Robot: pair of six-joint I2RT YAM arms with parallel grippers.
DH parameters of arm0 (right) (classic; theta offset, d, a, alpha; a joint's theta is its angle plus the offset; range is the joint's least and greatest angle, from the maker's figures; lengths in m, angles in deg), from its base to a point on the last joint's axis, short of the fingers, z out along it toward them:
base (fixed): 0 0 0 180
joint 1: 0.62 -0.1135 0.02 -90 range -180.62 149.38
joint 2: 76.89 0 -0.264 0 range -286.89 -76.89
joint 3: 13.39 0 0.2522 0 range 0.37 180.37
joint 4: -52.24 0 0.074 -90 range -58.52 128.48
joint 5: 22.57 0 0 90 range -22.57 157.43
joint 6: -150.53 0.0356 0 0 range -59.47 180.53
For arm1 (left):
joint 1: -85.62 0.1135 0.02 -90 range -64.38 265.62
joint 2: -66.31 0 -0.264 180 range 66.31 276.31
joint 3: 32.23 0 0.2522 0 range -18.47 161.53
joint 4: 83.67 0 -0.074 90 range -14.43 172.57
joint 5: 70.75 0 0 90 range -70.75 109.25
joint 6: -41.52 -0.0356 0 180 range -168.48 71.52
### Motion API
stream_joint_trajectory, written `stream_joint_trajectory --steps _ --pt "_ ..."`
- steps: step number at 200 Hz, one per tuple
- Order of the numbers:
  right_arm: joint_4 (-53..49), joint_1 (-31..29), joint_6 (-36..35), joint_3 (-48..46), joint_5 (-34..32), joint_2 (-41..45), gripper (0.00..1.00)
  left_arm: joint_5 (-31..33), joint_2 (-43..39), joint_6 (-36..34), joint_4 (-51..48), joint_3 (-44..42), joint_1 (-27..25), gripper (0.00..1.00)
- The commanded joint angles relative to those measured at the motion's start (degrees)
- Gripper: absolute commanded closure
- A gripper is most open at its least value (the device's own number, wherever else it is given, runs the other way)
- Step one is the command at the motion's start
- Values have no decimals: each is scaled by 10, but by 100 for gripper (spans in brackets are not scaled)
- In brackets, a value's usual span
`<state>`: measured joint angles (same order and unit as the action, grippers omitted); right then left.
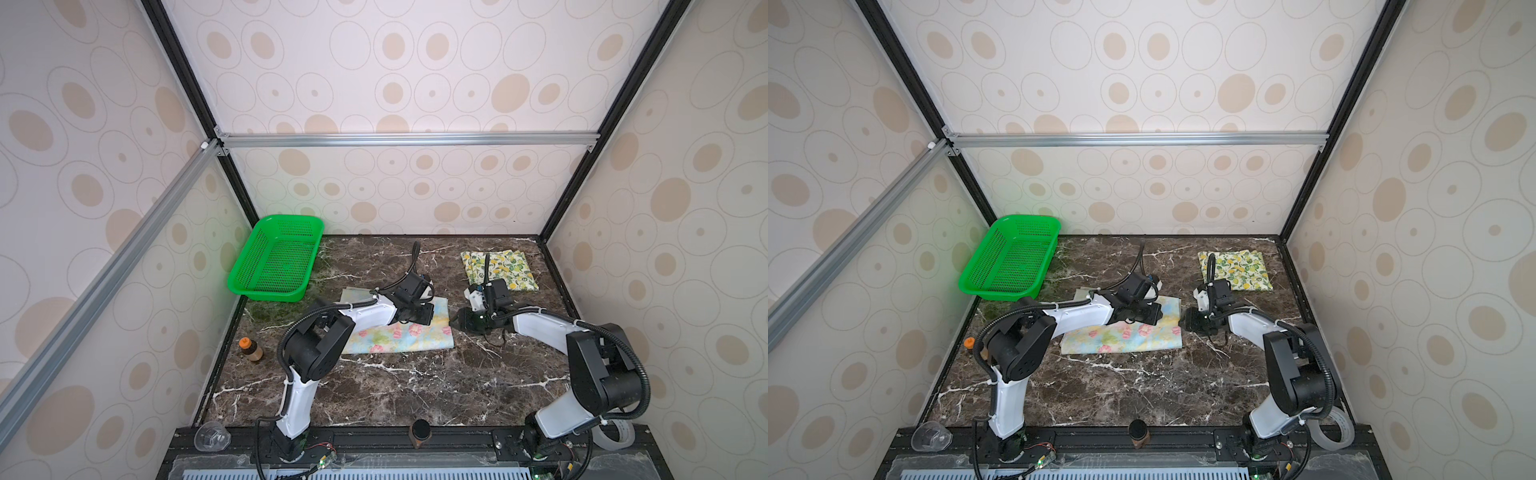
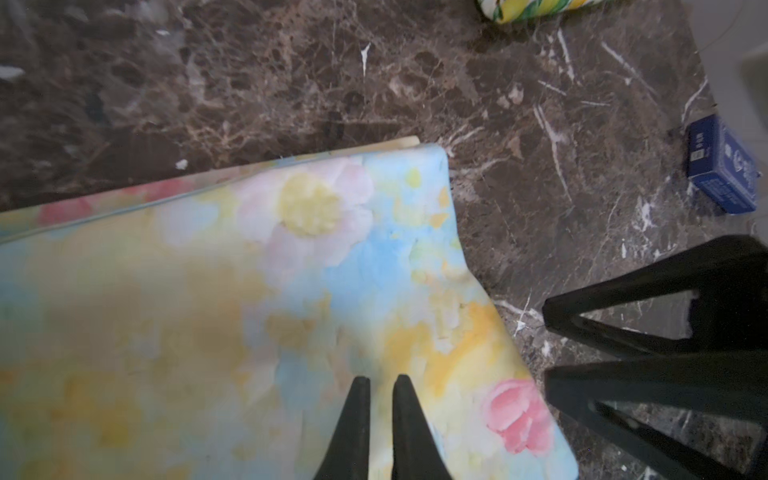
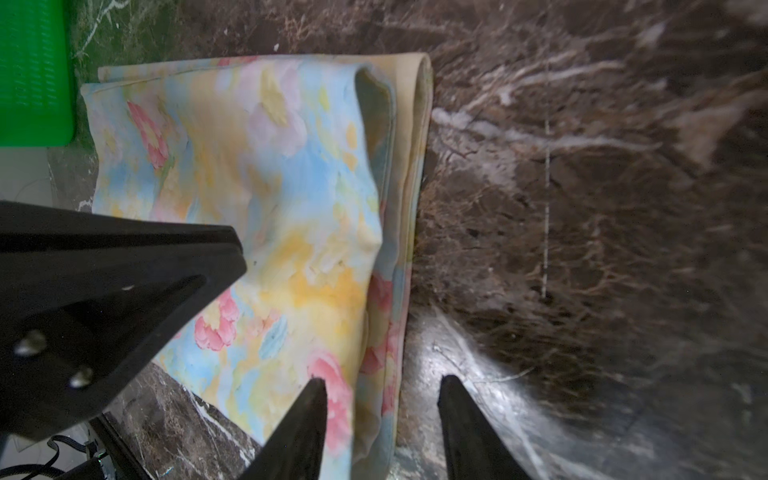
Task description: Fold and stack the skirts
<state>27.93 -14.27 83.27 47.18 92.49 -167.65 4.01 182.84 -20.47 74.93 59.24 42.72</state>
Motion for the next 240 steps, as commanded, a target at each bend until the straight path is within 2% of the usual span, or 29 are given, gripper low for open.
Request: stream_joint_trajectory --steps 1,99,240 --pt "30 5 8 -5 20 -17 52 -6 14 -16 -21 34 -5 87" --pt "81 4 31 -4 54 -89 54 -10 56 -4 -6 26 -7 89" --pt "128 -15 63 -3 58 -145 59 -13 66 4 5 23 -7 90"
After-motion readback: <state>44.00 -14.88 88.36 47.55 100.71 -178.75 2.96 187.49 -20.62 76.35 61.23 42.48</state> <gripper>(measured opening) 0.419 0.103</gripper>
